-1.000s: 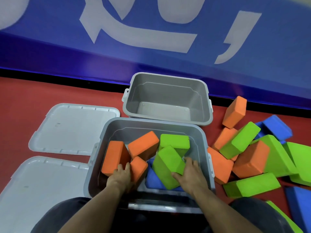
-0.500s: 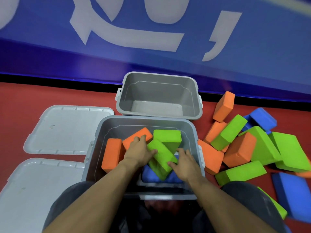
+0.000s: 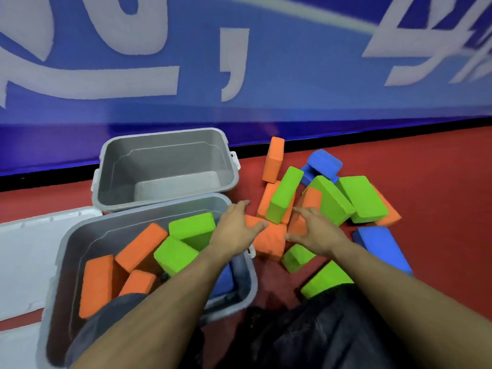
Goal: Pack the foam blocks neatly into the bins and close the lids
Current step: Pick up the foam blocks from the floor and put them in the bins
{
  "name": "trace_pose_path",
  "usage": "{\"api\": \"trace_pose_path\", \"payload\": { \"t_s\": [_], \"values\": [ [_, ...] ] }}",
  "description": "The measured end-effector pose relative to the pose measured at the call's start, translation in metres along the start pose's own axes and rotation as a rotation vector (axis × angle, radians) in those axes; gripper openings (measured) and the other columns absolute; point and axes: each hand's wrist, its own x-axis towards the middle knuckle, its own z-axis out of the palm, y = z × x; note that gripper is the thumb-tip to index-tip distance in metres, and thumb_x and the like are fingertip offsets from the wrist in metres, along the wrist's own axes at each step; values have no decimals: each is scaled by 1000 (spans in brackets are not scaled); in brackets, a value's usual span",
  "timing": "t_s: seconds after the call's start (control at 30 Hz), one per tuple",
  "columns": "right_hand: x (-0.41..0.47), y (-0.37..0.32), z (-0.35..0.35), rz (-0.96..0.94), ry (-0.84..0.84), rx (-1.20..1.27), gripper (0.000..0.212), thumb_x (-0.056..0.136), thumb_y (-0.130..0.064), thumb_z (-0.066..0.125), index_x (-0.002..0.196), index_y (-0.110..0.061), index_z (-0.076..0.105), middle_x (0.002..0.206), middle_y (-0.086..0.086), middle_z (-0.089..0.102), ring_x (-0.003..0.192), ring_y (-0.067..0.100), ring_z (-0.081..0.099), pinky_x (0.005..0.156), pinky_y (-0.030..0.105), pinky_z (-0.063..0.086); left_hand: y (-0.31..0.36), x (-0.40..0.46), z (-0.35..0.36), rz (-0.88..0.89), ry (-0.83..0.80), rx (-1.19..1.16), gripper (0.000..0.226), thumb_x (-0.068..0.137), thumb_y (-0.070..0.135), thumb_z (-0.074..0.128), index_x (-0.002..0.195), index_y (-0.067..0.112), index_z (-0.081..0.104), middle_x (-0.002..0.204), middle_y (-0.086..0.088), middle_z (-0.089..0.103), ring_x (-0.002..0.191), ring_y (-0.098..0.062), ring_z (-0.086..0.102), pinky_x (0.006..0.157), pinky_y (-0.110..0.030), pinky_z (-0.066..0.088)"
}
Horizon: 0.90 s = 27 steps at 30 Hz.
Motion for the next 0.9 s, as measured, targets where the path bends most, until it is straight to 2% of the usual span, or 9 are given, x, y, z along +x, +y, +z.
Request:
{"api": "trace_pose_path", "payload": {
  "t_s": [0.17, 0.37, 0.47, 0.57, 0.63, 0.8, 0.9],
  "values": [
    [-16, 107, -5, 205, 3, 87, 93, 80, -59, 75, 154, -19, 35, 151, 10, 41, 138, 27, 44, 114, 37, 36, 37, 26, 57, 85, -140, 93, 78, 87, 53, 74, 150, 16, 45, 142, -8, 54, 131, -25, 52, 111, -36, 39],
    [-17, 197, 58, 479, -45, 301, 97, 77, -61, 77, 154, -19, 34, 152, 14, 37, 137, 32, 46, 113, 38, 38, 48, 68, 144, 74, -329, 185, 81, 87, 48, 76, 151, 12, 43, 147, -10, 51, 136, -24, 49, 113, -31, 34],
    [-19, 230, 105, 652, -46, 422, 106, 70, -63, 80, 154, -18, 32, 148, 17, 38, 136, 35, 45, 114, 41, 39, 33, 90, 189, 48, -411, 274, 85, 85, 53, 76, 152, 14, 41, 147, -11, 49, 137, -27, 47, 115, -36, 37],
    [-27, 247, 150, 856, -64, 503, 124, 63, -72, 79, 157, -17, 21, 148, 19, 32, 138, 40, 41, 115, 44, 36, 15, 103, 227, -22, -491, 339, 92, 80, 61, 75, 153, 20, 36, 146, -8, 44, 136, -31, 48, 112, -45, 41],
    [-32, 252, 177, 964, -76, 551, 126, 61, -76, 77, 156, -18, 18, 144, 20, 33, 135, 43, 41, 114, 46, 37, 2, 107, 249, -42, -523, 341, 99, 75, 65, 77, 153, 22, 33, 142, -8, 45, 132, -35, 50, 110, -49, 43],
    [-26, 241, 219, 1033, -105, 741, 128, 64, -71, 78, 160, -34, 0, 161, 21, 19, 141, 45, 34, 116, 42, 33, -17, 111, 286, -36, -527, 380, 108, 74, 61, 79, 156, 18, 24, 141, -9, 43, 131, -36, 49, 106, -52, 44],
    [-22, 237, 244, 1062, 2, 868, 150, 43, -81, 81, 146, -56, -26, 158, 22, 31, 140, 40, 42, 114, 46, 37, -19, 117, 297, -57, -485, 365, 89, 78, 55, 79, 144, 17, 32, 137, -9, 47, 129, -35, 51, 100, -49, 46]
  ]
}}
